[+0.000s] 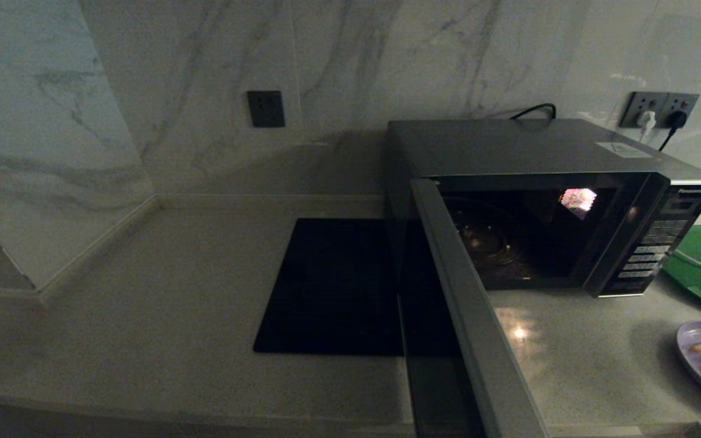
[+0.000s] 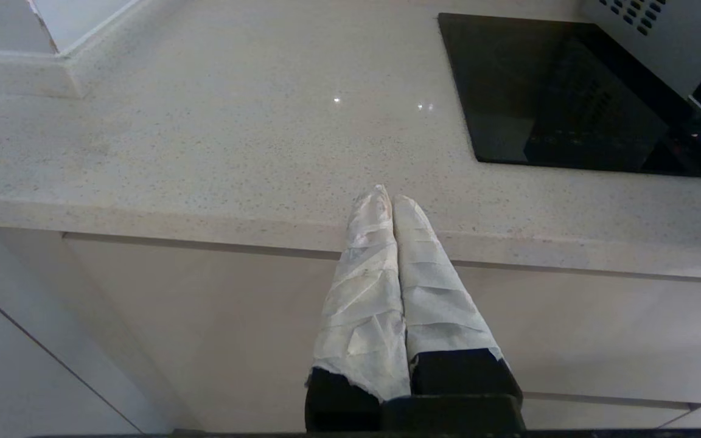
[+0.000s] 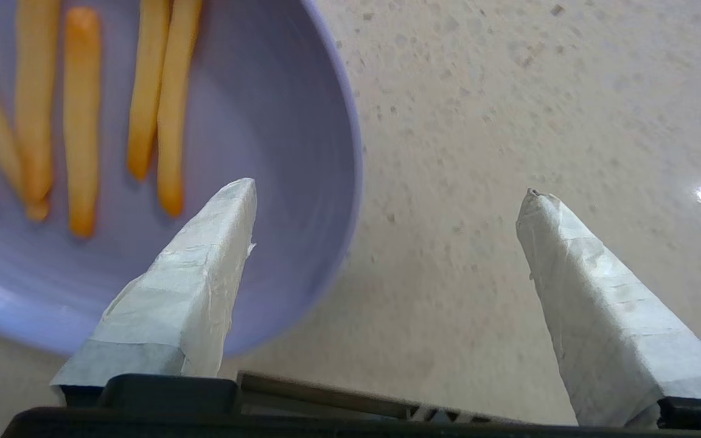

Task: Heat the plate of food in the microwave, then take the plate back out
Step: Put the plate in the microwave oven

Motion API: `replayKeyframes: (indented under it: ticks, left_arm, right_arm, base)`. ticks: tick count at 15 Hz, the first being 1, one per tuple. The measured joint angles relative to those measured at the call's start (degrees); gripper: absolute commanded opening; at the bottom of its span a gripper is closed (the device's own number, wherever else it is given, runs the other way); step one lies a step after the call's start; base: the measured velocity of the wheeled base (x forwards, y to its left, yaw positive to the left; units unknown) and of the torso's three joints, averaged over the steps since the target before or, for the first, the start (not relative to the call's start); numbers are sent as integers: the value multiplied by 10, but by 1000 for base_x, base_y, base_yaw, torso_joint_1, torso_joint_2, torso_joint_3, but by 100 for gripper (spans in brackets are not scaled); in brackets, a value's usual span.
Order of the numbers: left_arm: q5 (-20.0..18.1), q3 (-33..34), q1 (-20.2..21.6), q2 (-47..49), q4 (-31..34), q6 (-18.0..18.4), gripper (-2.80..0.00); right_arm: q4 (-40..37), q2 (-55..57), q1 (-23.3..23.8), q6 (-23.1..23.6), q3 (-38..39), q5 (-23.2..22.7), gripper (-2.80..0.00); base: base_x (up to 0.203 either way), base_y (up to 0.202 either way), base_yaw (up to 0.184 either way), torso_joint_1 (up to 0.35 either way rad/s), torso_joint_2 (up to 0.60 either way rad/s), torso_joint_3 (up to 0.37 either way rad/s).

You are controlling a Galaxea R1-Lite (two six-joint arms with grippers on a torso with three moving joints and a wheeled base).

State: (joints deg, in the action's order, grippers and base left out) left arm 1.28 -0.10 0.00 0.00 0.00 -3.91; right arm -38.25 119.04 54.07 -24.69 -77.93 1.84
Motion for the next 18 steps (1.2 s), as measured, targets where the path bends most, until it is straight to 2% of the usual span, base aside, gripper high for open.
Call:
replayKeyframes:
  ticks: [5,18]
  left_arm:
    - [0,0,0,0,0,0,-280]
    - [0,0,0,0,0,0,-280]
  right_arm:
    - [30,18,0,5,13,-1,0]
    - [32,37,-5,5,-3,-6,0]
  base:
    - [0,0,0,0,0,0]
    - [0,0,0,0,0,0]
